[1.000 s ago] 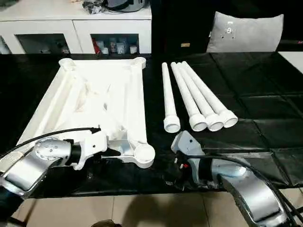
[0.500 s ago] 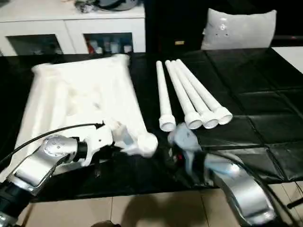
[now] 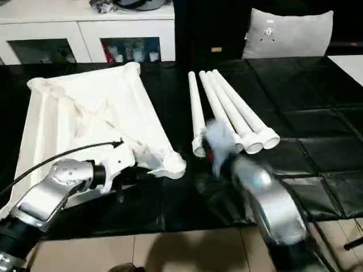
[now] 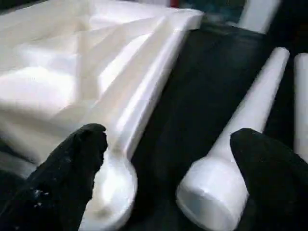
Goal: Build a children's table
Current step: Move table base, then pick table leg
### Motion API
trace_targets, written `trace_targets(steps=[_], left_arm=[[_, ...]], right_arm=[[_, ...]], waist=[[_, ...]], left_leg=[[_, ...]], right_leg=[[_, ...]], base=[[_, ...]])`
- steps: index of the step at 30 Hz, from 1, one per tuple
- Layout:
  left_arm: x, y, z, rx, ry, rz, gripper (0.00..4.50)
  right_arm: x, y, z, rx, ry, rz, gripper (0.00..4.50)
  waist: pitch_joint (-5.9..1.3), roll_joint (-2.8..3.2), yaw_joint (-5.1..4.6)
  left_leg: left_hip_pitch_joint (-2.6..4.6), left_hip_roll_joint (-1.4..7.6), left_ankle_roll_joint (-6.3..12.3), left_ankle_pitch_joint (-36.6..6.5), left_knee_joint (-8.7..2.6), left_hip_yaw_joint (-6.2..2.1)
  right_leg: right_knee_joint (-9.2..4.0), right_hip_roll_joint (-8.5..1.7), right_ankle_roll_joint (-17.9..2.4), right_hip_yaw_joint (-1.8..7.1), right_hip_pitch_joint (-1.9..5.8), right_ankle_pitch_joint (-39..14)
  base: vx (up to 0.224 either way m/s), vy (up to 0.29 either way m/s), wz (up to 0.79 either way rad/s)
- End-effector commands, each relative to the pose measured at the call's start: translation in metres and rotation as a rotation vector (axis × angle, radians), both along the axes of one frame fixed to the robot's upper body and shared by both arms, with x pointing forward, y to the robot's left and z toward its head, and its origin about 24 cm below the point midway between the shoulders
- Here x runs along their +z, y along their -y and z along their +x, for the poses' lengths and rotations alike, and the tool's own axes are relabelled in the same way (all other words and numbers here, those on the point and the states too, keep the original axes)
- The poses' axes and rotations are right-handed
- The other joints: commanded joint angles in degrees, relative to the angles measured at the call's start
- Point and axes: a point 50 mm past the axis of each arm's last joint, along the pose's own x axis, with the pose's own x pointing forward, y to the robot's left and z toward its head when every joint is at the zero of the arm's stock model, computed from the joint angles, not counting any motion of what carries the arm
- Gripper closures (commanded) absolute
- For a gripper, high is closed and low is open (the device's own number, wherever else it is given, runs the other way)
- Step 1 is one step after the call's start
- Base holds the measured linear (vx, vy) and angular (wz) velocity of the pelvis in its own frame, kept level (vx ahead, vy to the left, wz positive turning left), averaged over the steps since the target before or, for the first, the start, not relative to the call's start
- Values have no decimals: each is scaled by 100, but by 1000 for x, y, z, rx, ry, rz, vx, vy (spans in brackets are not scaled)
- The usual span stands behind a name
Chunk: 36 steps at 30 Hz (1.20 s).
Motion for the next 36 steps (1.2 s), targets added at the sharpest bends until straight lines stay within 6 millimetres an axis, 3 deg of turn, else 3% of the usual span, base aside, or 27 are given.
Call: trace_targets(steps=[1, 5, 6, 7, 8, 9, 11, 13, 18, 21, 24, 26, 29, 33, 36], left_arm=[[9, -2, 1, -3, 20, -11, 355], [14, -3, 1, 16, 40, -21, 318], [18, -3, 1, 23, 48, -35, 314], [22, -1, 0, 17, 47, -57, 310], [29, 3, -2, 3, 52, -89, 292], [31, 4, -2, 3, 54, -93, 292], [32, 5, -2, 5, 58, -96, 276], [33, 7, -2, 6, 60, -97, 276], [33, 8, -3, 8, 60, -97, 276], [33, 7, -2, 14, 62, -91, 276], [33, 7, -2, 20, 60, -83, 276], [33, 7, -3, 23, 57, -79, 273], [32, 7, -4, 26, 53, -74, 273], [32, 7, -3, 29, 52, -72, 273], [32, 7, -3, 30, 51, -70, 273]], right_arm=[[2, 3, 12, -85, -53, 10, 0], [1, 3, 33, -184, -116, -26, 0], [1, 3, 42, -224, -143, -46, 0], [1, 3, 50, -258, -160, -58, 0], [3, 6, 65, -316, -182, -84, 0], [4, 7, 69, -331, -187, -89, 0], [4, 7, 75, -351, -207, -96, 0], [4, 7, 84, -361, -225, -110, 0], [3, 5, 91, -357, -251, -109, 0], [0, 1, 96, -346, -295, -70, 0], [-5, -3, 98, -346, -337, -42, 0], [-8, -5, 98, -345, -356, -38, 35], [-14, -8, 97, -346, -384, -29, 71], [-20, -10, 96, -353, -419, -3, 89], [-22, -9, 95, -362, -426, -1, 127]], waist=[[-343, 6, 35], [-360, -5, 17], [-362, -1, 55], [-382, -20, 18], [-384, -31, 35], [-380, -59, 18], [-366, -40, 41], [-389, -51, 51], [-423, -60, 82], [-449, -71, 91], [-431, -54, 93], [-405, -46, 103], [-419, -64, 124], [-411, -59, 153], [-406, -68, 148]], left_leg=[[143, 383, 77, -504, -421, -118], [150, 339, -114, -414, -414, -98], [160, 367, -149, -400, -406, -83], [140, 324, -194, -289, -402, -92], [145, 340, -220, -236, -388, -79], [134, 331, -215, -242, -392, -75], [132, 339, -231, -340, -388, -58], [129, 330, -170, -167, -373, -53], [98, 329, 22, 109, -334, -45], [70, 329, 146, 251, -298, -31], [85, 353, 169, 10, -311, -24], [90, 365, 127, -131, -337, -26], [98, 367, 133, -74, -328, -21], [99, 373, 98, -186, -348, -19], [98, 372, 41, -316, -359, -15]], right_leg=[[-387, -445, -1517, 185, 177, 540], [-375, -425, -1516, 183, 184, 633], [-375, -429, -1458, 195, 178, 712], [-338, -416, -1533, 175, 194, 828], [-331, -430, -1547, 178, 191, 901], [-340, -427, -1575, 174, 200, 887], [-349, -430, -1561, 179, 193, 744], [-323, -417, -1489, 172, 210, 981], [-282, -406, -1476, 163, 233, 1457], [-244, -408, -1593, 149, 210, 1709], [-257, -410, -1651, 141, 173, 1430], [-281, -408, -1668, 137, 166, 1168], [-272, -415, -1665, 138, 165, 1205], [-285, -411, -1611, 130, 146, 1013], [-299, -424, -1586, 135, 142, 800]], base=[[0, 0, 0], [0, 0, 0], [0, 0, 0], [0, 0, 0], [0, 0, 0], [0, 0, 0], [0, 0, 0], [0, 0, 0], [0, 0, 0], [0, 0, 0], [0, 0, 0], [0, 0, 0], [0, 0, 0], [0, 0, 0], [0, 0, 0]])
